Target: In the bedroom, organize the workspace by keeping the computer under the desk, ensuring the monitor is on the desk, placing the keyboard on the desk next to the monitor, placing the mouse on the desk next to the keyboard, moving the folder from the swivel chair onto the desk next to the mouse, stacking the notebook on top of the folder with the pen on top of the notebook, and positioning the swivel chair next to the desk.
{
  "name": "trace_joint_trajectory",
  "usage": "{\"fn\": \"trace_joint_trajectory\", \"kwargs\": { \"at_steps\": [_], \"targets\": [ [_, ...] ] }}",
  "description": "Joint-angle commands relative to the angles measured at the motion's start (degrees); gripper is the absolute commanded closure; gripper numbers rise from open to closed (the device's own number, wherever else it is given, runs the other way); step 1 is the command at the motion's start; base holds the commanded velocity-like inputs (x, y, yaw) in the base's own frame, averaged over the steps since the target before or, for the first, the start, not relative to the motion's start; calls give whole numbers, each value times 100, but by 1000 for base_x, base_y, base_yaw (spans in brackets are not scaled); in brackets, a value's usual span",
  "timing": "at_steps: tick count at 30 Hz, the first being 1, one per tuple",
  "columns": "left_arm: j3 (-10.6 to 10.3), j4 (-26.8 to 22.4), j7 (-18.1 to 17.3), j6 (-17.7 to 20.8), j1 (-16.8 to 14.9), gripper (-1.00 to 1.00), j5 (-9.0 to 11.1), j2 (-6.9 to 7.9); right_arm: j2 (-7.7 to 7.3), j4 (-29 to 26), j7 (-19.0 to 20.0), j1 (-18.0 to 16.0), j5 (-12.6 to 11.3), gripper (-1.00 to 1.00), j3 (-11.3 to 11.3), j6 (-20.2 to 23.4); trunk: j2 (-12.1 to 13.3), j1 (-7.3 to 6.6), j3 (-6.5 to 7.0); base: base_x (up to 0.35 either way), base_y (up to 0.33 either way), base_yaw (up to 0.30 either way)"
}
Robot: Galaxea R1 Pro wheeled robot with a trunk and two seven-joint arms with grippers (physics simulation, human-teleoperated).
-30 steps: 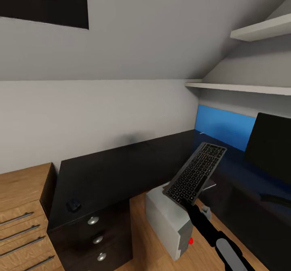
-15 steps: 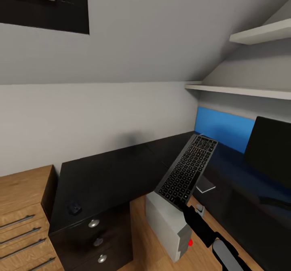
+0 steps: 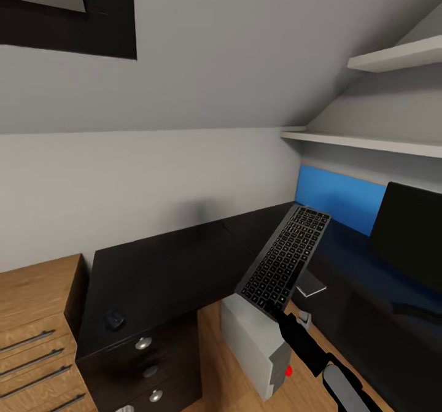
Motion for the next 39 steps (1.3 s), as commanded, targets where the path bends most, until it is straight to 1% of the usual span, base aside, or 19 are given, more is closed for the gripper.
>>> {"fn": "trace_joint_trajectory", "kwargs": {
  "at_steps": [1,18,37,39],
  "targets": [
    [-42,-12,79,-41,-12,-100,13,5,-5,3,7,-4,-57,100,12,45,37,-22,11,0,0,0],
    [-42,-12,151,-28,-12,-100,7,-19,3,13,16,-7,-39,100,12,27,719,-396,317,-9,0,0],
    [-48,-12,147,-27,-12,-100,9,-22,11,16,12,-4,-35,100,20,11,1481,-813,658,-322,0,-8],
    [-51,-12,147,-27,-12,-100,9,-22,13,13,10,-3,-32,100,24,8,1481,-813,660,-316,0,-143]
  ]
}}
